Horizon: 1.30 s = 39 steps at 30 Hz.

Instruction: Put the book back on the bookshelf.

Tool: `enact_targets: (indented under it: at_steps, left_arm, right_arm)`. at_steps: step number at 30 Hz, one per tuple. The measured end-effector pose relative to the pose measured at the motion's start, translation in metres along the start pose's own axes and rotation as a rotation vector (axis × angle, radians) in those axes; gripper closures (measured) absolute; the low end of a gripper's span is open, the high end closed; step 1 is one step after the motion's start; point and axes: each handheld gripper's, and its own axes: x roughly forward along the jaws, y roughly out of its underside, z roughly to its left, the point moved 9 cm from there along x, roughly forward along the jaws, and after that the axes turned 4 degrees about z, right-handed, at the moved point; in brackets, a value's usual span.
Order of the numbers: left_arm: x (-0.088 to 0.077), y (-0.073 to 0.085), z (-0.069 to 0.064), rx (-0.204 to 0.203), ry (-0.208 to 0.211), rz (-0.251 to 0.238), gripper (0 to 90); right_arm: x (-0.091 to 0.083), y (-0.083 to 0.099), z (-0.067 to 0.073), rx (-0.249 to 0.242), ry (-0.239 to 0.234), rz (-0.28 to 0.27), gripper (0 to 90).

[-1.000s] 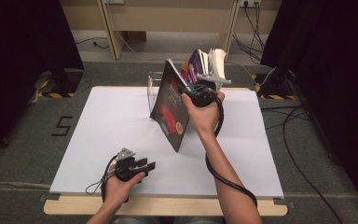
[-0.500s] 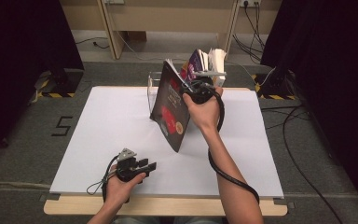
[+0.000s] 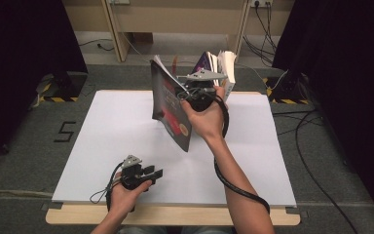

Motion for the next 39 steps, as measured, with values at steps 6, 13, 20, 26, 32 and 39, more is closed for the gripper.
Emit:
enact_targets:
  at_steps: [6, 13, 20, 26, 32, 39]
  left_arm:
    - [0.0, 0.0, -0.001, 0.003, 0.002, -0.001, 53.9]
    - [0.0, 0.0, 0.0, 0.001, 0.0, 0.0, 54.0]
    - [-0.001, -0.001, 0.001, 0.001, -0.001, -0.004, 54.0]
    - [-0.001, 0.0, 0.001, 0.001, 0.001, -0.002, 54.0]
    - [0.0, 0.0, 0.0, 0.004, 0.0, -0.001, 54.0]
    - [0.0, -0.001, 0.0, 0.004, 0.001, -0.002, 54.0]
  right_arm:
    - [-0.001, -0.011, -0.004, 0.012, 0.005, -0.013, 87.2]
    - [0.001, -0.022, -0.021, 0.016, 0.084, -0.03, 87.2]
    - [0.005, -0.02, -0.035, 0.068, 0.167, -0.012, 87.1]
    - [0.004, -0.012, -0.043, 0.11, 0.192, 0.005, 87.1]
    - [-0.003, -0.011, -0.043, 0.124, 0.206, 0.011, 87.1]
    - [0.003, -0.012, -0.038, 0.102, 0.204, 0.009, 87.1]
